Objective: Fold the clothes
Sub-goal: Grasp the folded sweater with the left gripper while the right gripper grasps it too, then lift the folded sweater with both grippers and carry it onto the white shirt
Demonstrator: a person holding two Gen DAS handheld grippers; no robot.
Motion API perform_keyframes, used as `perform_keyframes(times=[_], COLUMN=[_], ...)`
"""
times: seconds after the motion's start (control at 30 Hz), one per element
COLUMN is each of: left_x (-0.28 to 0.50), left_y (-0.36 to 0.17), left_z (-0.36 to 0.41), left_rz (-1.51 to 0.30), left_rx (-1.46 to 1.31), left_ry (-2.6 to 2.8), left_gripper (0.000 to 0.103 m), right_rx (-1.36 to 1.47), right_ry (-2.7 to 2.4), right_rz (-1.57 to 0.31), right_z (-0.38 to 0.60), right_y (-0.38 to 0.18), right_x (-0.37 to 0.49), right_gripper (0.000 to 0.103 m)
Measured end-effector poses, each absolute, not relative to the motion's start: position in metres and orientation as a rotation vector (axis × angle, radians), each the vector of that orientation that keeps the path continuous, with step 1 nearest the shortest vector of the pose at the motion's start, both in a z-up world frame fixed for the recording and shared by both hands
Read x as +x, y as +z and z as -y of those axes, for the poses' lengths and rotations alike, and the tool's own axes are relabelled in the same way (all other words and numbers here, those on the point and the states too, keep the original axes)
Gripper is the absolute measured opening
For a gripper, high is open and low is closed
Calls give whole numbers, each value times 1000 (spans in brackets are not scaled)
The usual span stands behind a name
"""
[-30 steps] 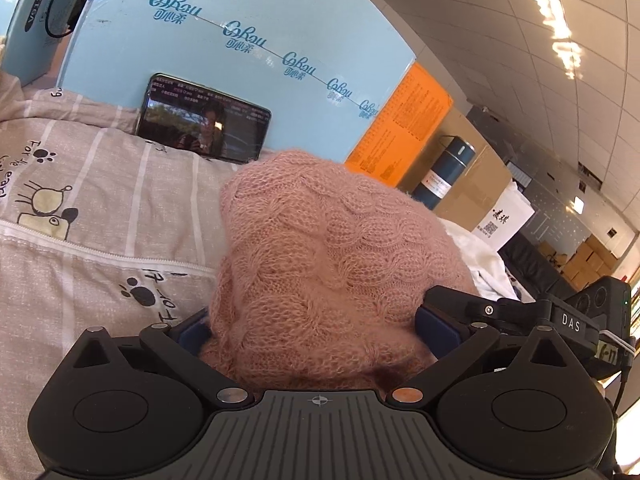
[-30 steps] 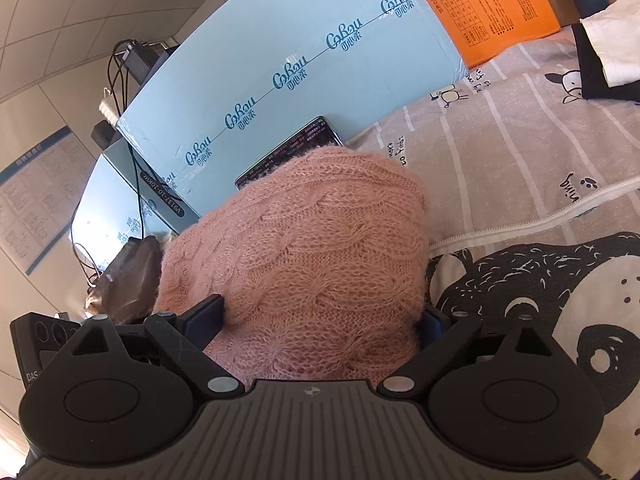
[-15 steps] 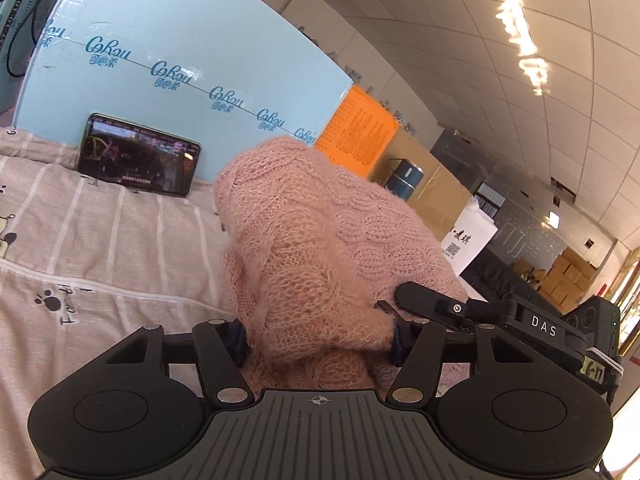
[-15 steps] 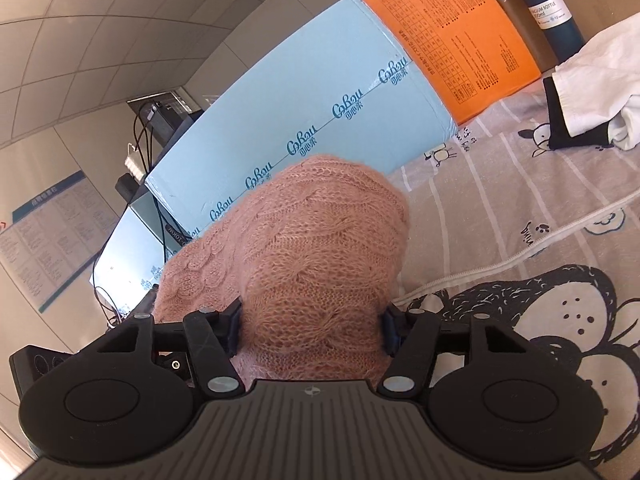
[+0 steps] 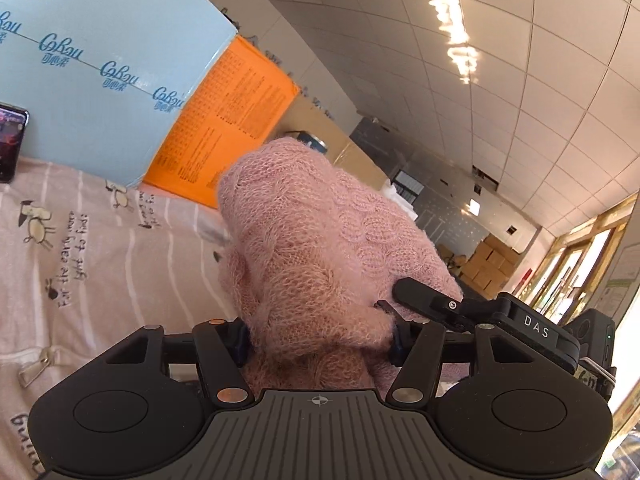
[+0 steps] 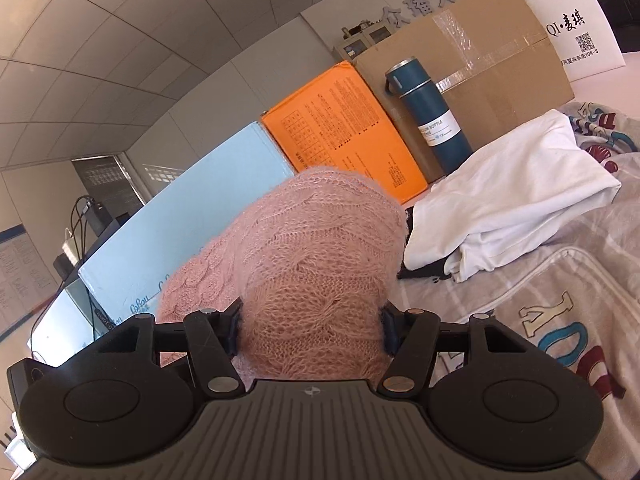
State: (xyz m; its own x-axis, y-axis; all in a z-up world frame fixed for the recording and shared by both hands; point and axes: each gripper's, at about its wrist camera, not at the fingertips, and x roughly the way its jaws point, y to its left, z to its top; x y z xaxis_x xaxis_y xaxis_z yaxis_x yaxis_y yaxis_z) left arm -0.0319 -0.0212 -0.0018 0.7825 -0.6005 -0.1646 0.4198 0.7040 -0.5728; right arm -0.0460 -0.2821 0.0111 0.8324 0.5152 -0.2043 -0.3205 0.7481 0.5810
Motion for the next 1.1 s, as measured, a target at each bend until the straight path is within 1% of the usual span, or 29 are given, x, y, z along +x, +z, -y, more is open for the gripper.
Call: perform_keyframes(times=[0.17,0.3,0.37,0.57,0.67,0.73,0.9,0.93,0.97,1.03,1.1], left_x=[10,44,62,113,131,132,125,123,120,120,119], left_y=[14,27,27,12,-8,-20,-17,-17,-18,-17,-17], left_z=[48,64,75,115,123,125,125,125,126,127,120], left_rz=[-272,-198,-196,-237,-272,-289,-299,-296,-285,-274,-271], left_rx=[-512,-509,-500,-425,-487,-486,-372,-354,-325,-275,-299], left_ry=[-588,-596,-594,-600,-608,-603,-538,-515,-486,-435,-410], left_gripper=[55,55,55,54,54,54,55,57,62,67,81], right_rx=[518,488,480,461,451,443,406,398,388,363,339], right_ry=[406,380,377,218,138,90,55,43,26,0,-19], right_rz=[-267,-162,-121,-143,-154,-165,-249,-269,-291,-324,-347], right_z=[296,303,308,326,335,340,335,335,335,331,327], right_y=[30,51,53,20,4,-6,-18,-21,-24,-30,-34], right_x=[-23,0,12,47,65,76,90,91,93,97,100], right_gripper=[58,58,58,59,59,59,60,61,63,64,67])
